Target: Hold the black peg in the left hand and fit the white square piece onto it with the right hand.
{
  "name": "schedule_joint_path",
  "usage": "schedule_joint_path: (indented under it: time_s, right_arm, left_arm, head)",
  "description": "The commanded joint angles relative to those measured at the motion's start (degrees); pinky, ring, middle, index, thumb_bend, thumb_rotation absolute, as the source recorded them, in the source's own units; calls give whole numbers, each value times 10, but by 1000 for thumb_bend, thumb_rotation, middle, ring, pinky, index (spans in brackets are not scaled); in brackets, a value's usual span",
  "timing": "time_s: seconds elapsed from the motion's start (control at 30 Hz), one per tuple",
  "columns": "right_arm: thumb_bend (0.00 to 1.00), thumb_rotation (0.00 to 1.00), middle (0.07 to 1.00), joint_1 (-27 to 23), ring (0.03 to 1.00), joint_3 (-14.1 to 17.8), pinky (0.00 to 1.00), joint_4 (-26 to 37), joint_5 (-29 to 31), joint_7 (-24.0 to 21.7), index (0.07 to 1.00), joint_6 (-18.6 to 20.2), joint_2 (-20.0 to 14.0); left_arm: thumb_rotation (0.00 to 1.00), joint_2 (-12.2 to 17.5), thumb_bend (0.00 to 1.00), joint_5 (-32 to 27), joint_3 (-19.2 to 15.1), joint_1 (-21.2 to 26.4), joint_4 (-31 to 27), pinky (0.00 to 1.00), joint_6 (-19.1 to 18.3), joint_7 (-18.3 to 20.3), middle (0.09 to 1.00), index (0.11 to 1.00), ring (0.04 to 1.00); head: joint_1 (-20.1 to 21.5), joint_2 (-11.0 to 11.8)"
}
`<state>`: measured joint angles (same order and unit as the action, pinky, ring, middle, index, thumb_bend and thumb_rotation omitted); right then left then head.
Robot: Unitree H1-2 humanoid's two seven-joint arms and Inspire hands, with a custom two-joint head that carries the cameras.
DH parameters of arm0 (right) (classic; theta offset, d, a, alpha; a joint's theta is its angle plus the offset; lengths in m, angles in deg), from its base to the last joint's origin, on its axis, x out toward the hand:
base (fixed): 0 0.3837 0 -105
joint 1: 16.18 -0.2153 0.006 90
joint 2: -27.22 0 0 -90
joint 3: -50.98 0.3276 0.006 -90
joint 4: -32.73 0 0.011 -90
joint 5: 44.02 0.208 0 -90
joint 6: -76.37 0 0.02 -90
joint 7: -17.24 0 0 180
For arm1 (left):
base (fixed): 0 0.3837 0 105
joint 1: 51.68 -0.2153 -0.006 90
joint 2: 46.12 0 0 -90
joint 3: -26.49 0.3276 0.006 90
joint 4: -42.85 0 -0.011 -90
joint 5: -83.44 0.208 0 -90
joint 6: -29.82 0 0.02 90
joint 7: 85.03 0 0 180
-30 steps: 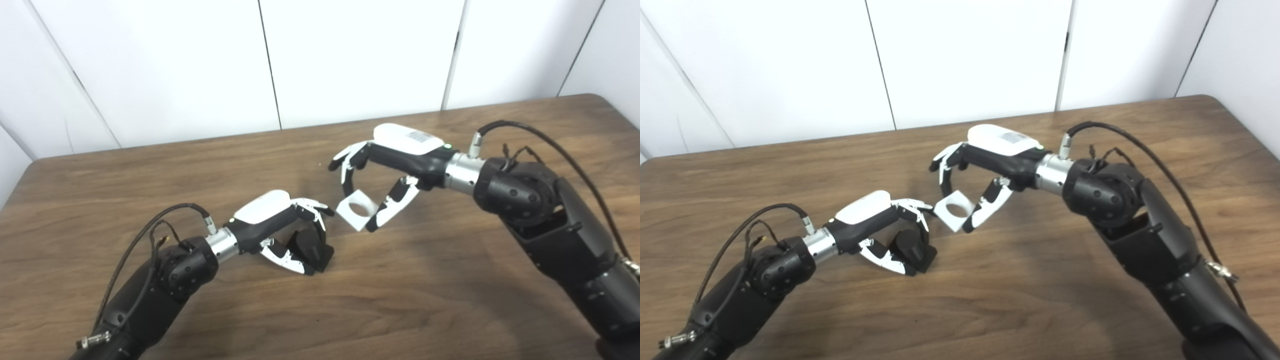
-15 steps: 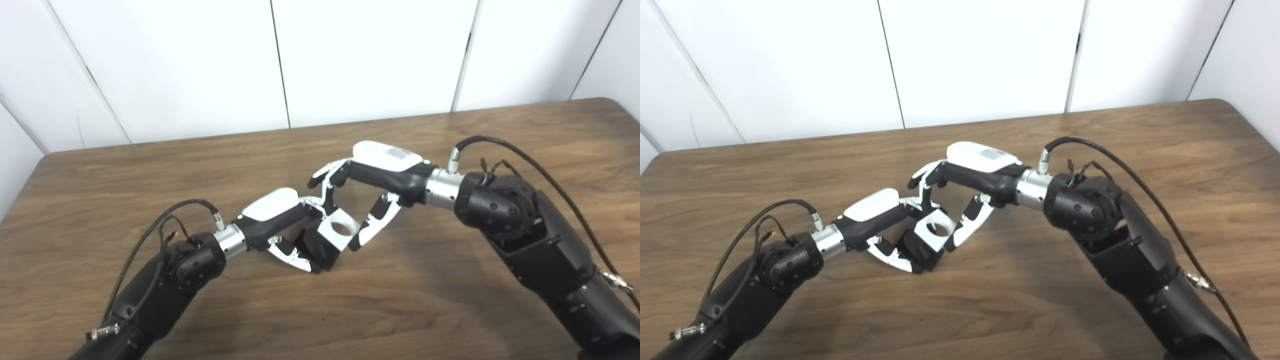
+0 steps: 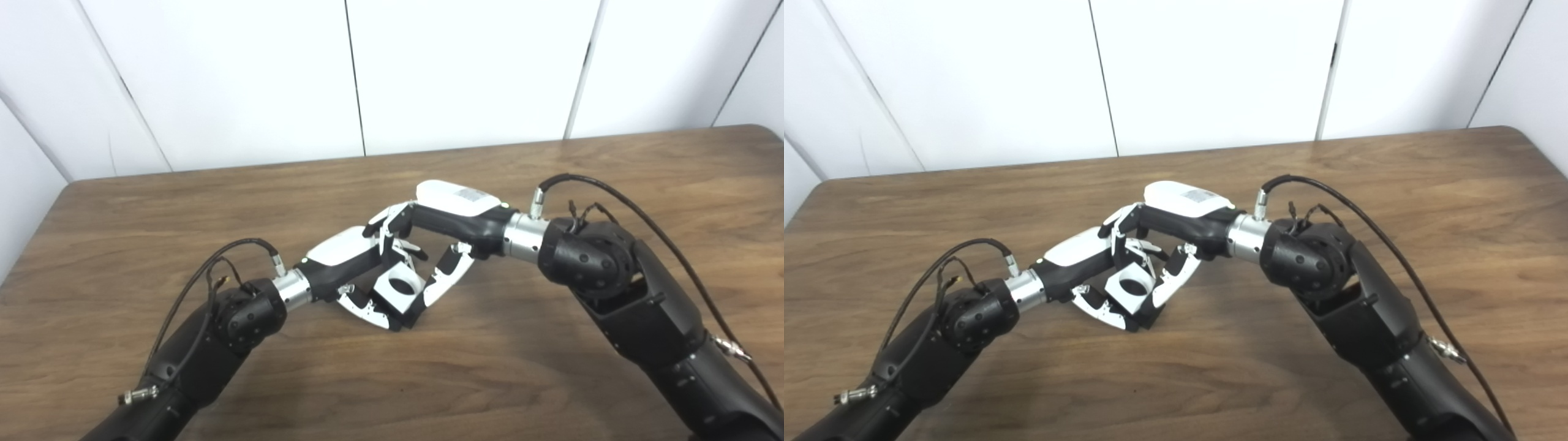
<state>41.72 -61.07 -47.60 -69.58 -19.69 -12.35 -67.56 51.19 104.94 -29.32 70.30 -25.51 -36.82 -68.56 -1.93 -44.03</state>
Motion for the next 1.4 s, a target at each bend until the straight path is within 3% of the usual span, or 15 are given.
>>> schedule_joint_path:
  time_s: [0.0, 0.47, 1.37]
  right_arm:
    - [513, 140, 814, -30, 817, 2, 673, 0, 0, 15, 481, -20, 4]
    - [513, 140, 806, -31, 813, 6, 670, -24, 3, 26, 480, -29, 2]
    - [513, 141, 807, -28, 817, 2, 689, -36, -5, 21, 480, -38, -15]
  left_arm:
    - [69, -5, 522, 50, 44, -42, 49, 767, -53, 72, 849, 488, 870]
    - [70, -3, 522, 46, 45, -44, 39, 814, -62, 83, 855, 488, 890]
    - [69, -2, 523, 36, 43, -44, 28, 772, -67, 86, 849, 488, 870]
  head:
    - [-1, -2]
    - [0, -5]
    - [-5, -15]
